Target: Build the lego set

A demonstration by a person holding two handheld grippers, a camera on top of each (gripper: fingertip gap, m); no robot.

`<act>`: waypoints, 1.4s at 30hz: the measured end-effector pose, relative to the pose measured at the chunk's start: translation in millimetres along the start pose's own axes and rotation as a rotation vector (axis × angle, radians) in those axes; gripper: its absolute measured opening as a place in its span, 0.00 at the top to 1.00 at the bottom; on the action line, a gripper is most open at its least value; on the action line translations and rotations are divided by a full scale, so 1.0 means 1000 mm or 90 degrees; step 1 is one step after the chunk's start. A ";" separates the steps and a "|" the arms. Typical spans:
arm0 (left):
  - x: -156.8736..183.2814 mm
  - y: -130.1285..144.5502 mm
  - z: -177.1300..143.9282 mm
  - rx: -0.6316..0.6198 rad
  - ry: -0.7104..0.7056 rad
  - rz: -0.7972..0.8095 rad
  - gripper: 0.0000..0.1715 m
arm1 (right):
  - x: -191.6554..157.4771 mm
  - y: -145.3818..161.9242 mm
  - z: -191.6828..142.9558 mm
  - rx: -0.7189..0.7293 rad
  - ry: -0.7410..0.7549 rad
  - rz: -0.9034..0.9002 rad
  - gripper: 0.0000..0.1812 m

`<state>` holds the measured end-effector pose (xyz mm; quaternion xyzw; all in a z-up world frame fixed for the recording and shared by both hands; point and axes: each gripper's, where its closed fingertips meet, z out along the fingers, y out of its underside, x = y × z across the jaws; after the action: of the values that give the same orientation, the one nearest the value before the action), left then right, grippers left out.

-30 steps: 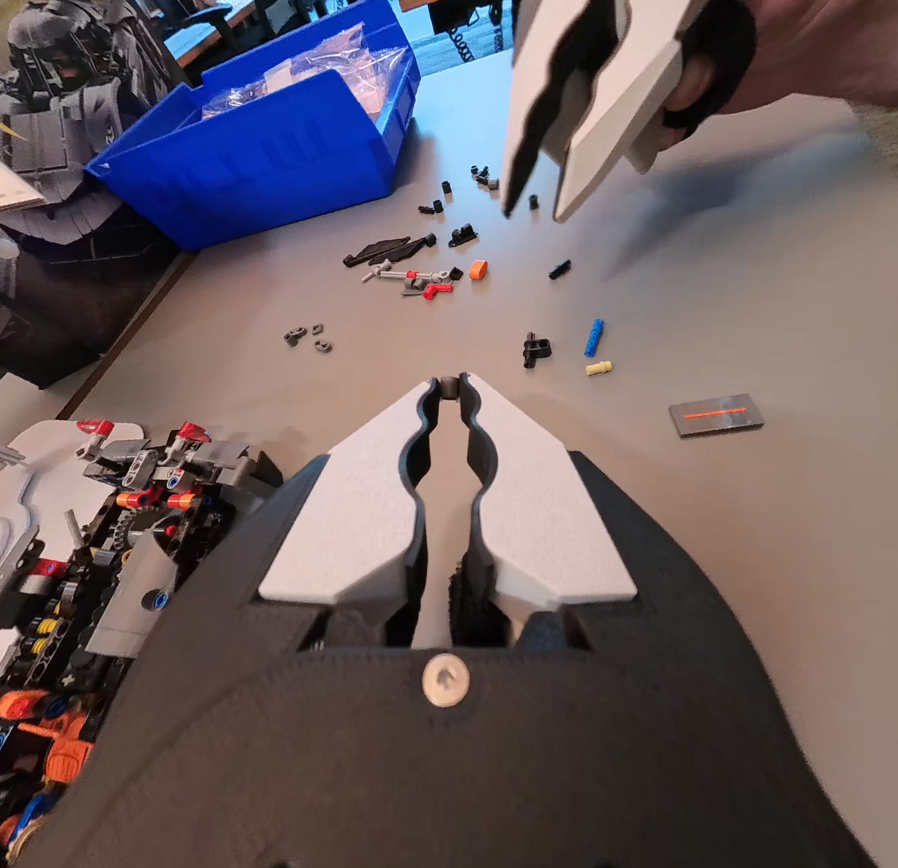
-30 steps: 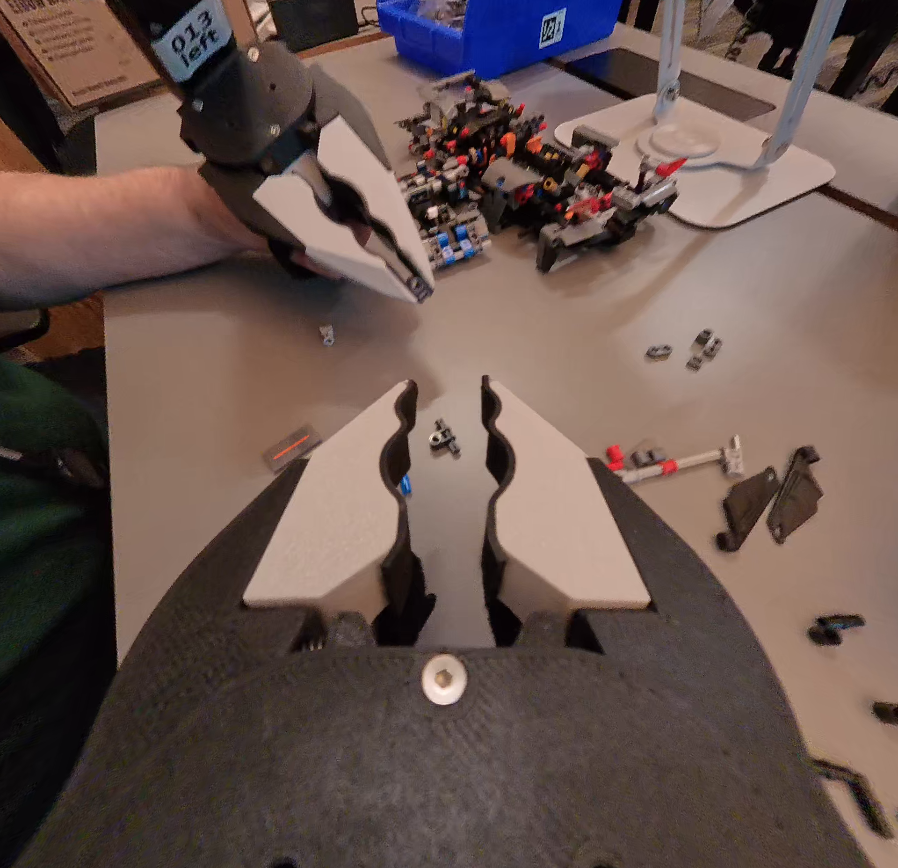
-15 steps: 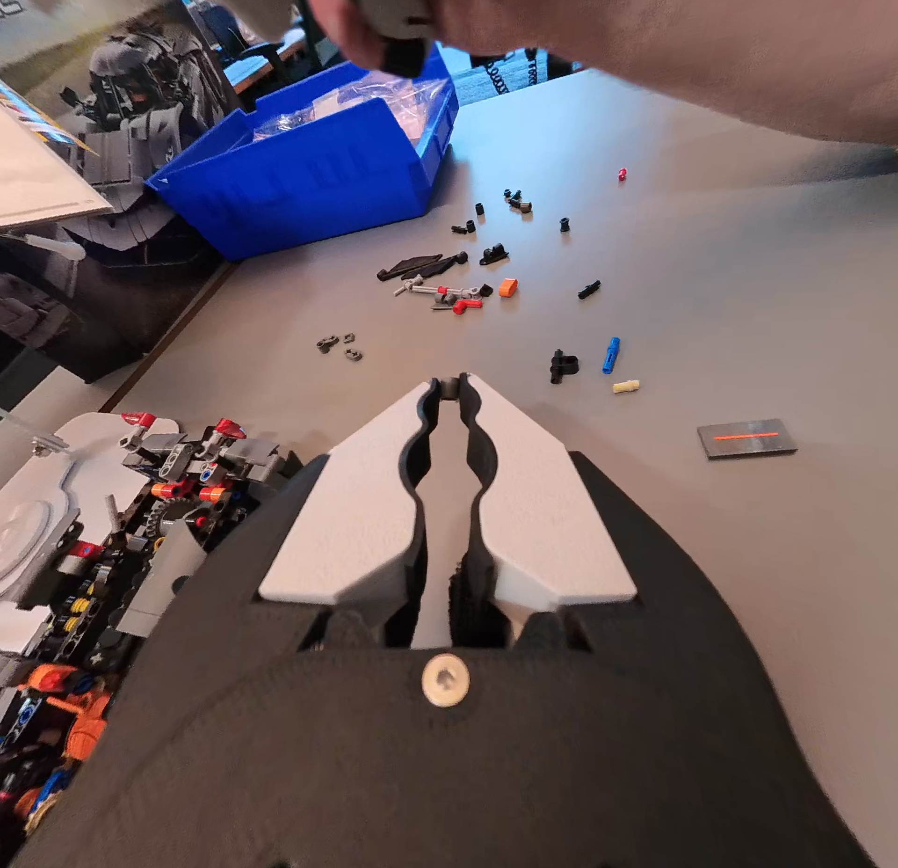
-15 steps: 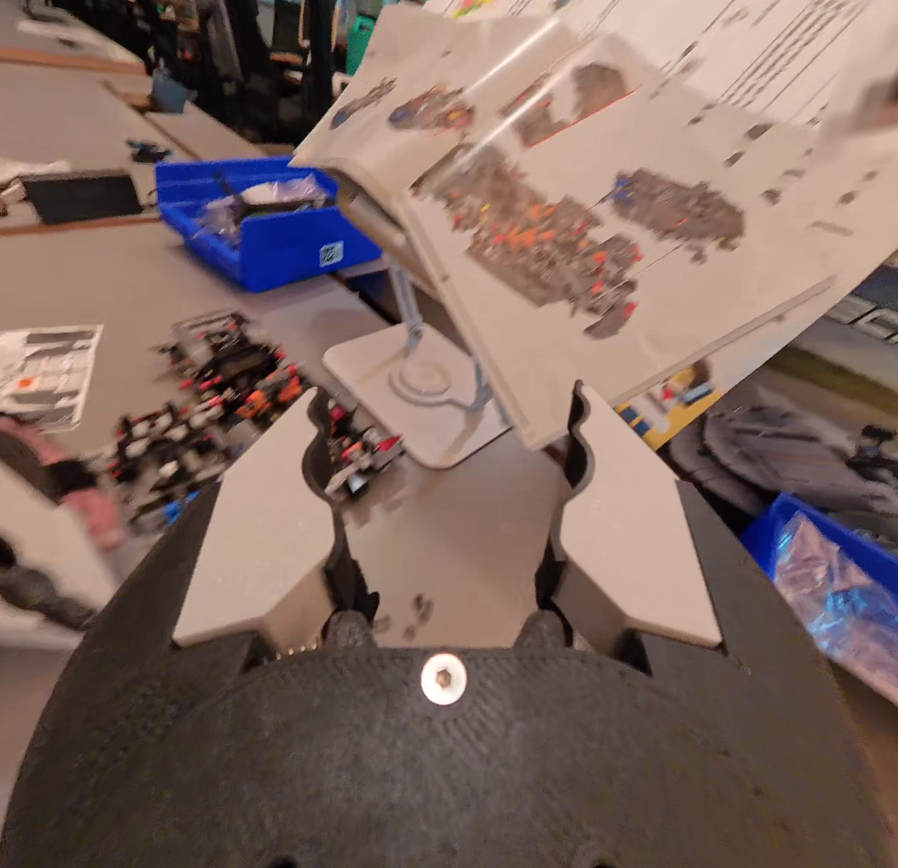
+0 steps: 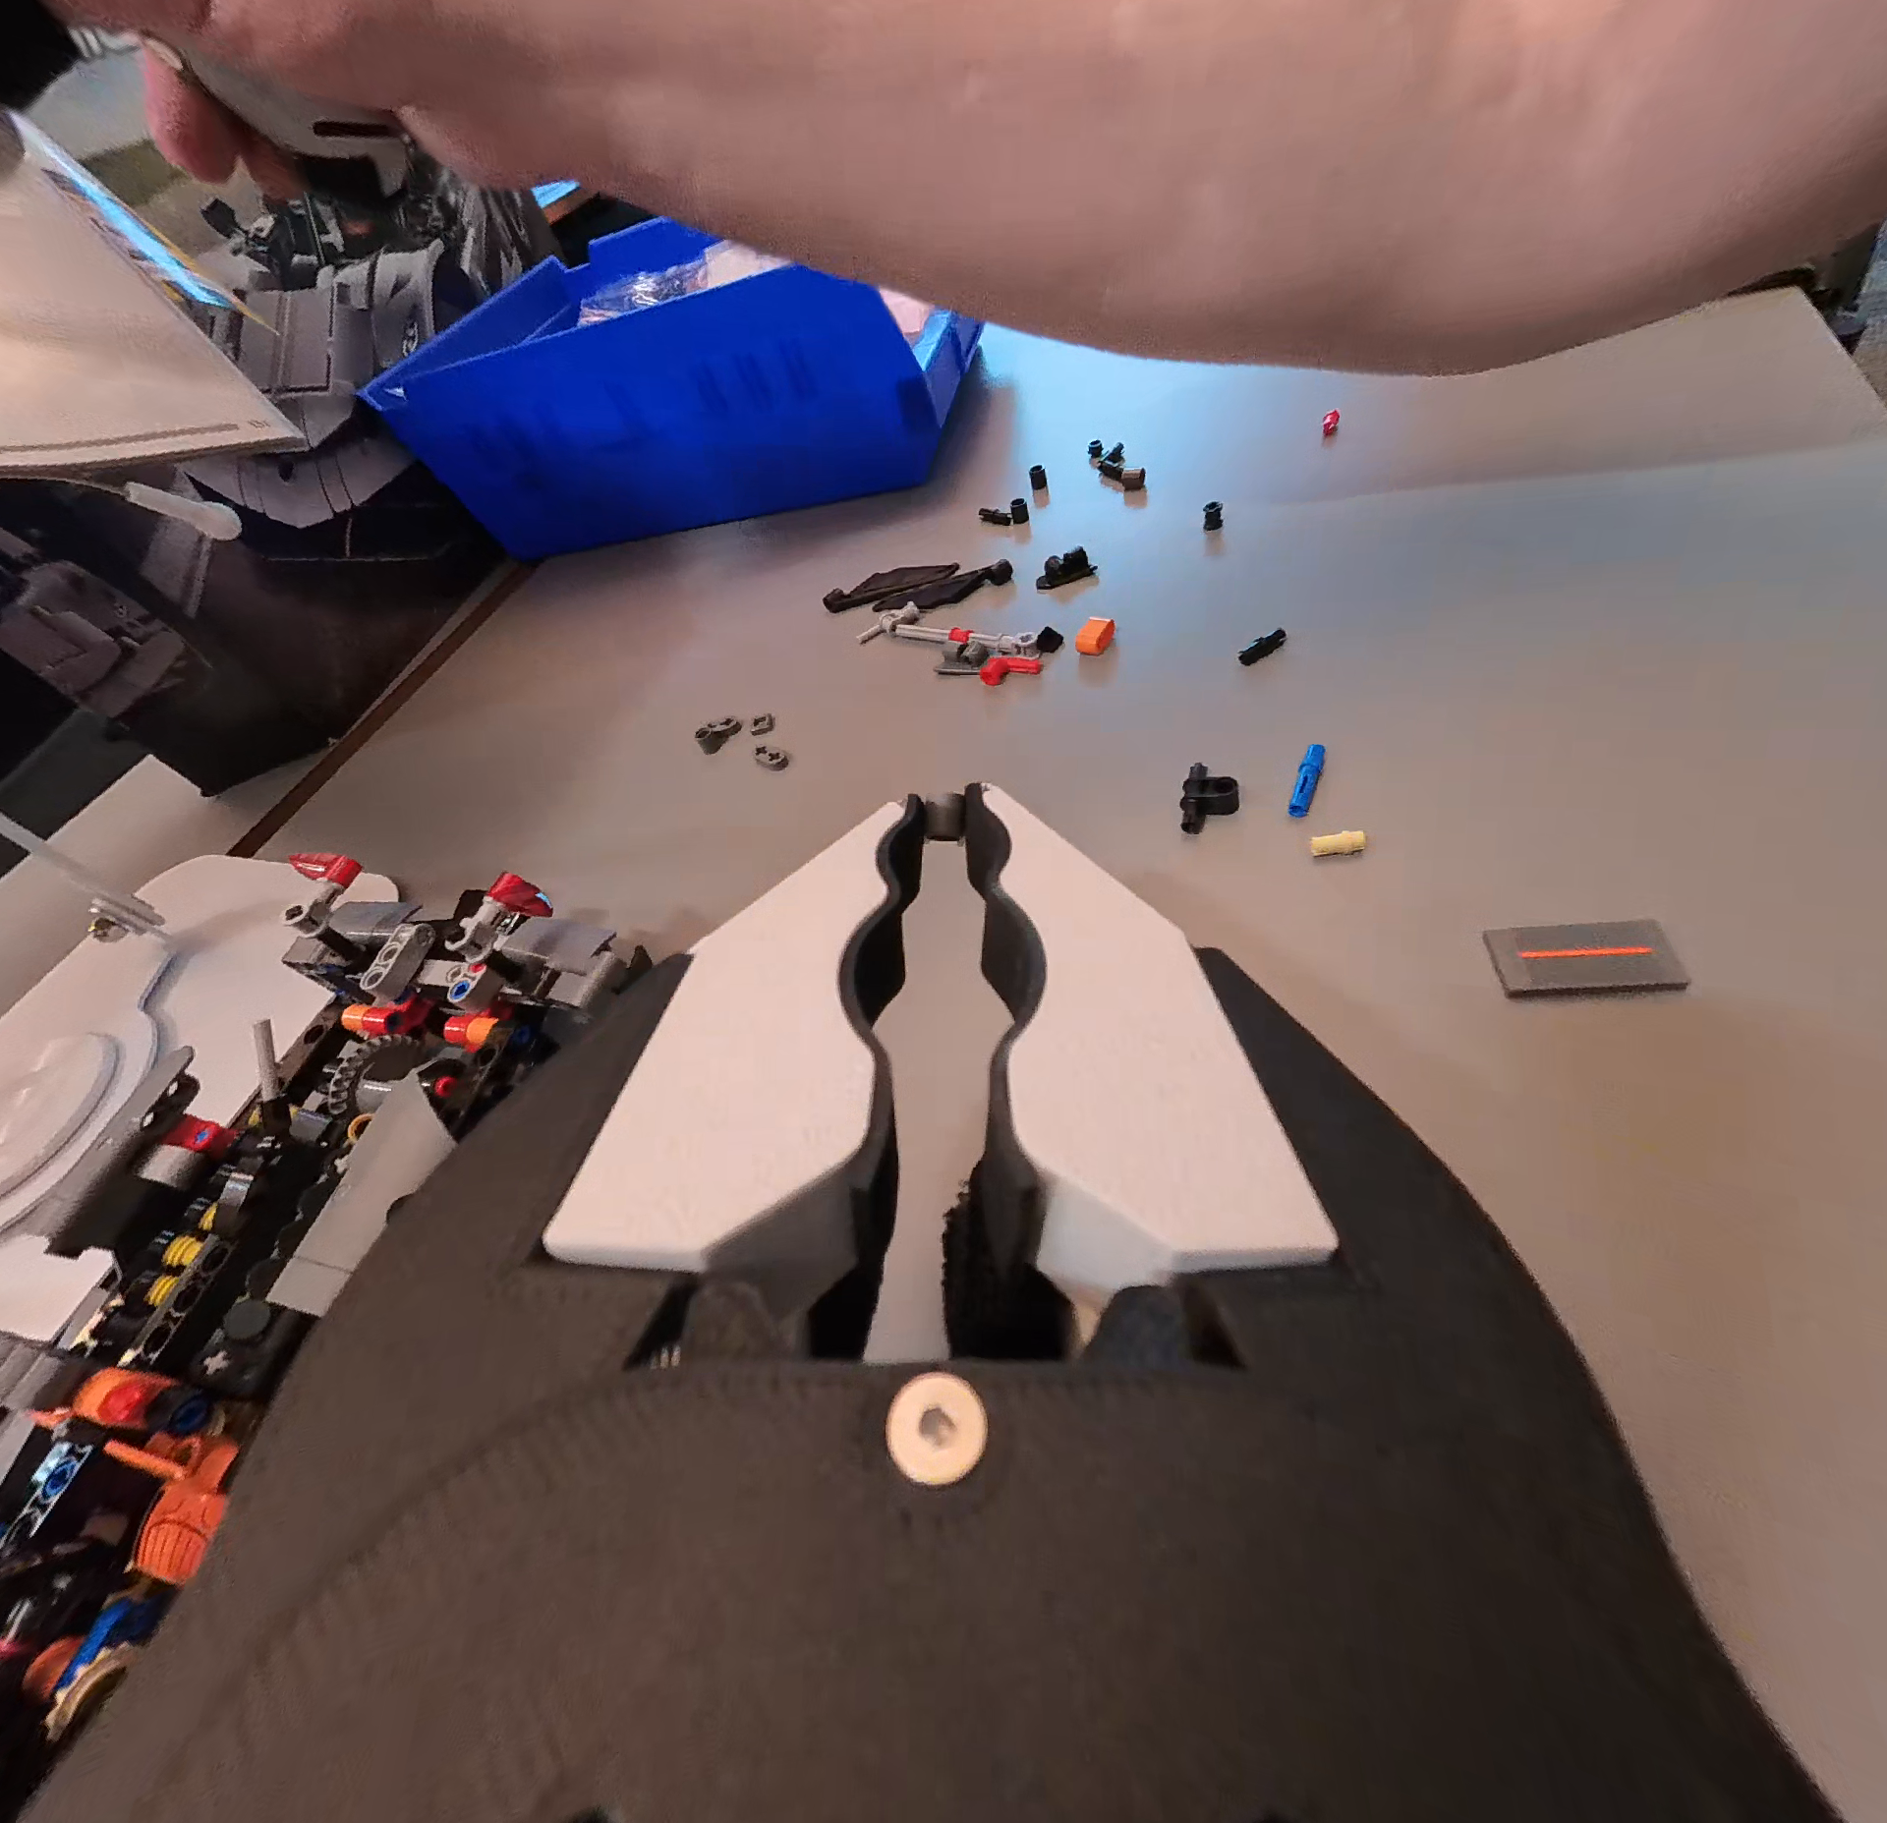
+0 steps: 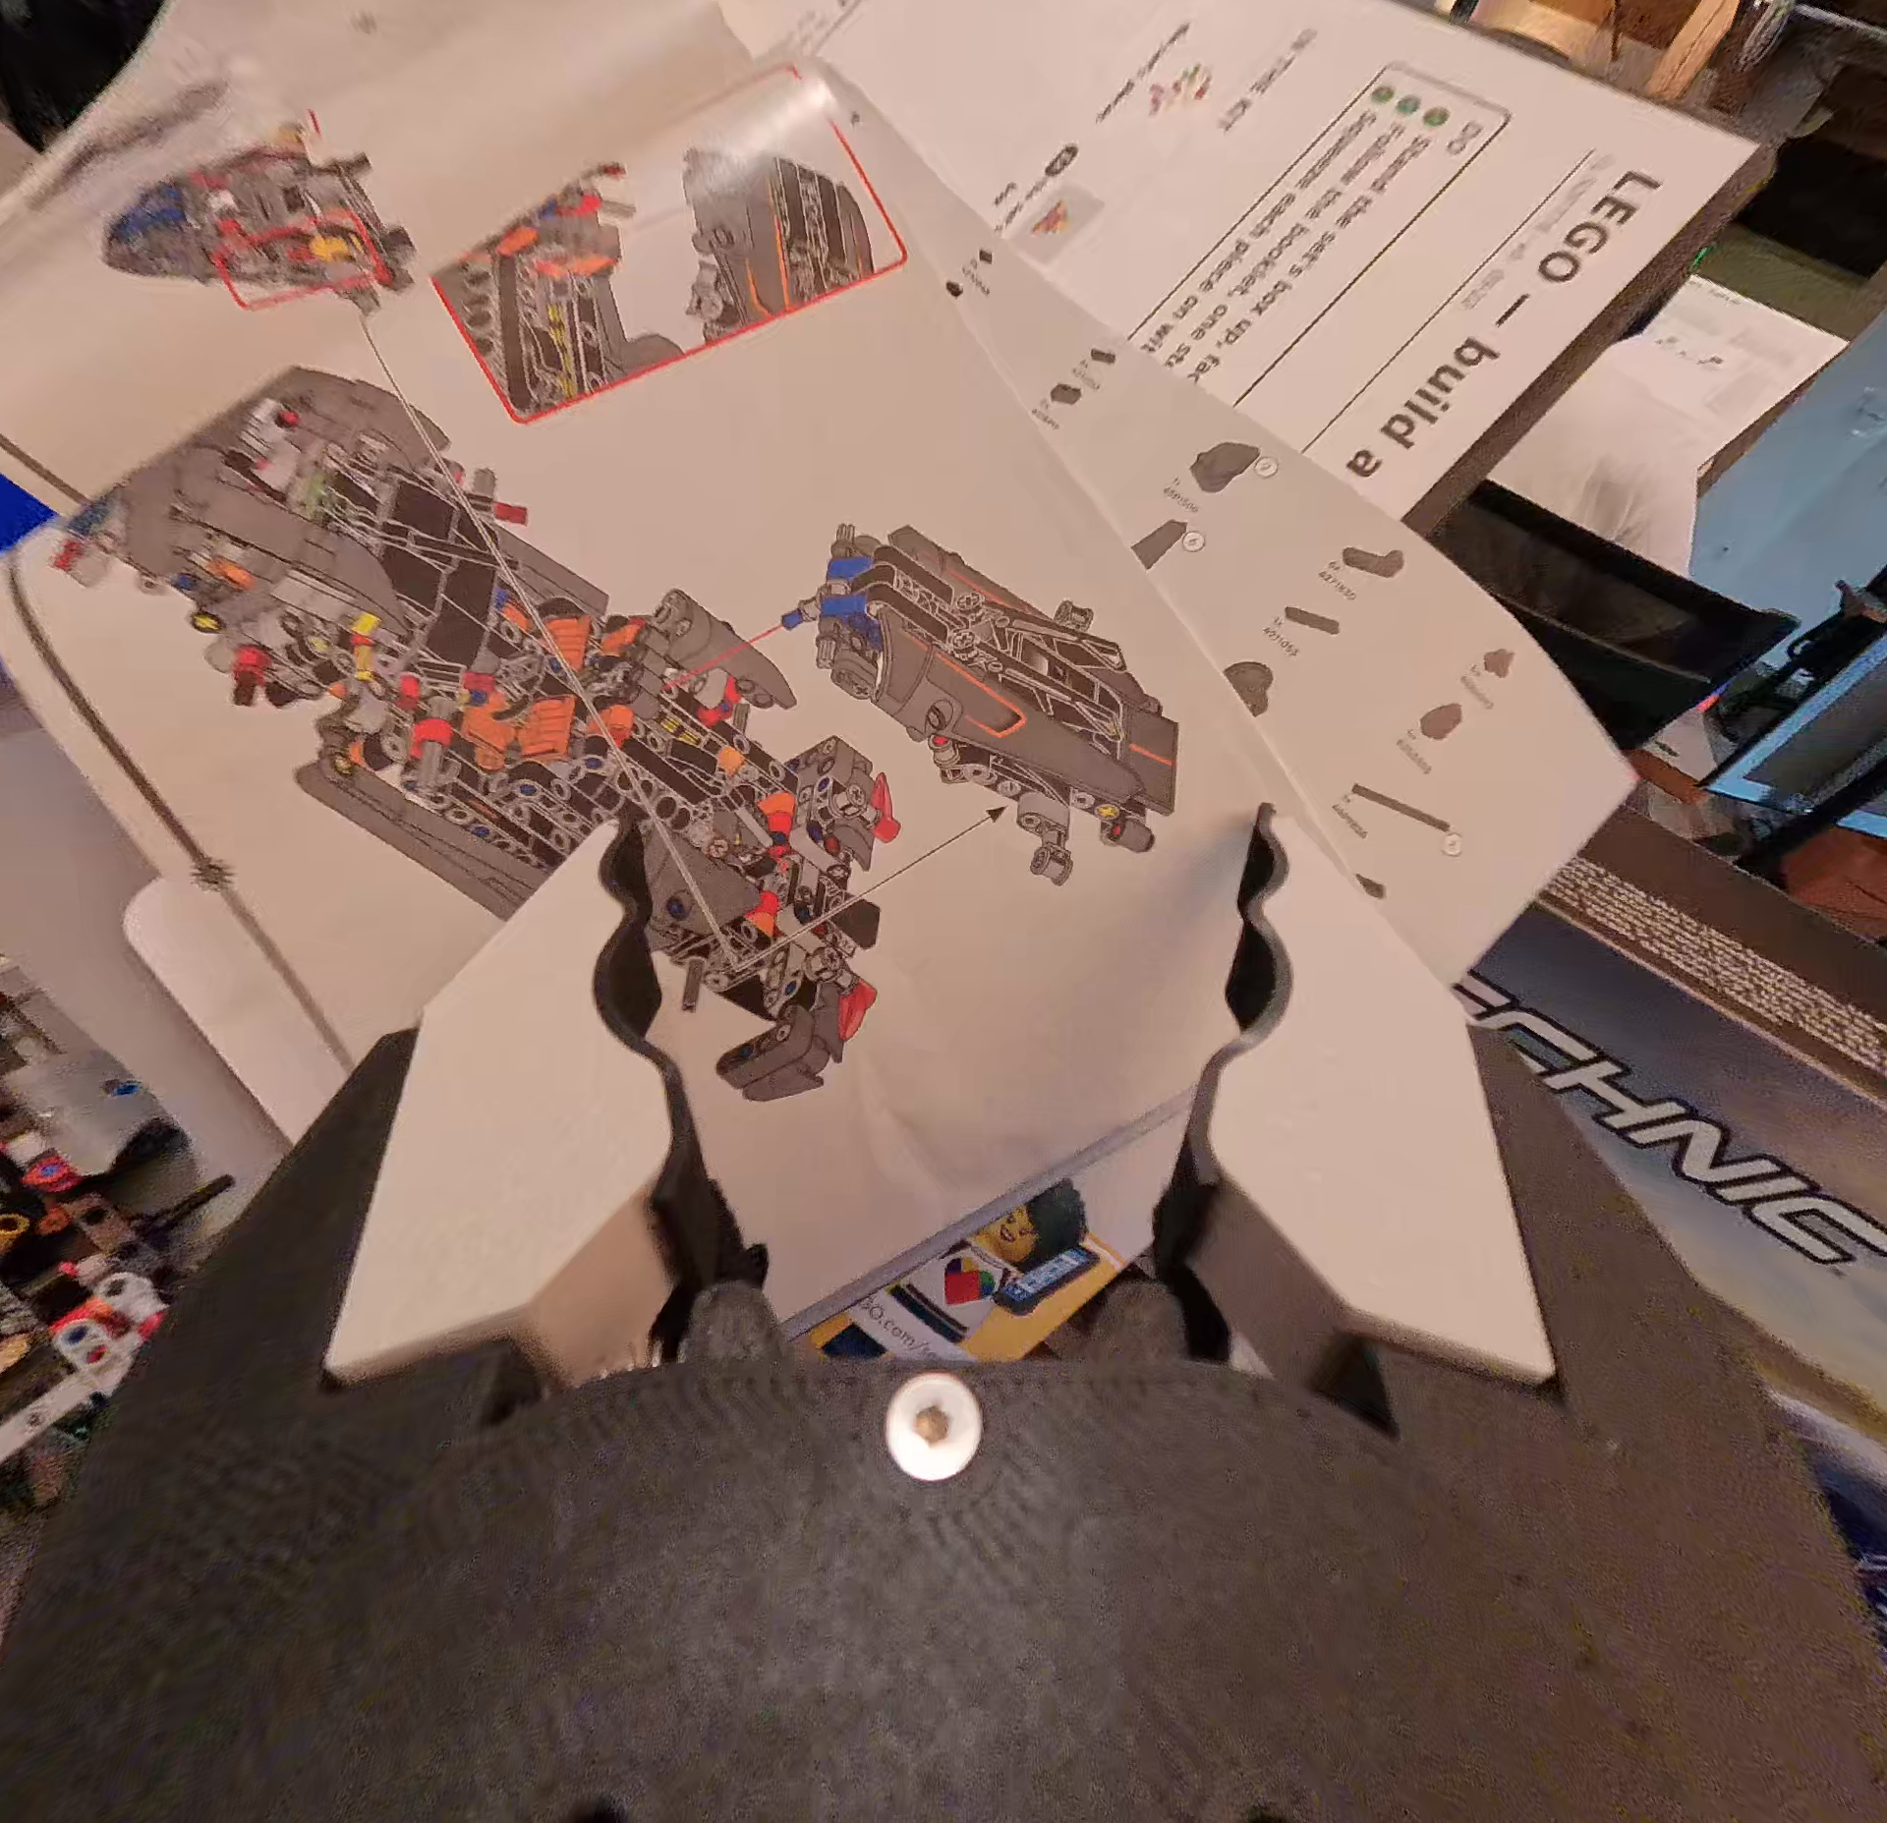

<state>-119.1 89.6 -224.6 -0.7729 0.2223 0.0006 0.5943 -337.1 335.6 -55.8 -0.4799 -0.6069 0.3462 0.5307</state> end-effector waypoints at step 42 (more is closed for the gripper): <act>-0.001 -0.001 0.000 0.004 0.003 -0.005 0.97 | -0.035 -0.029 -0.018 0.022 -0.029 -0.089 1.00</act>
<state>-120.2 90.2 -223.5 -0.7716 0.2207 -0.0040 0.5966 -326.5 292.3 -35.7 -0.4193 -0.6447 0.3291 0.5479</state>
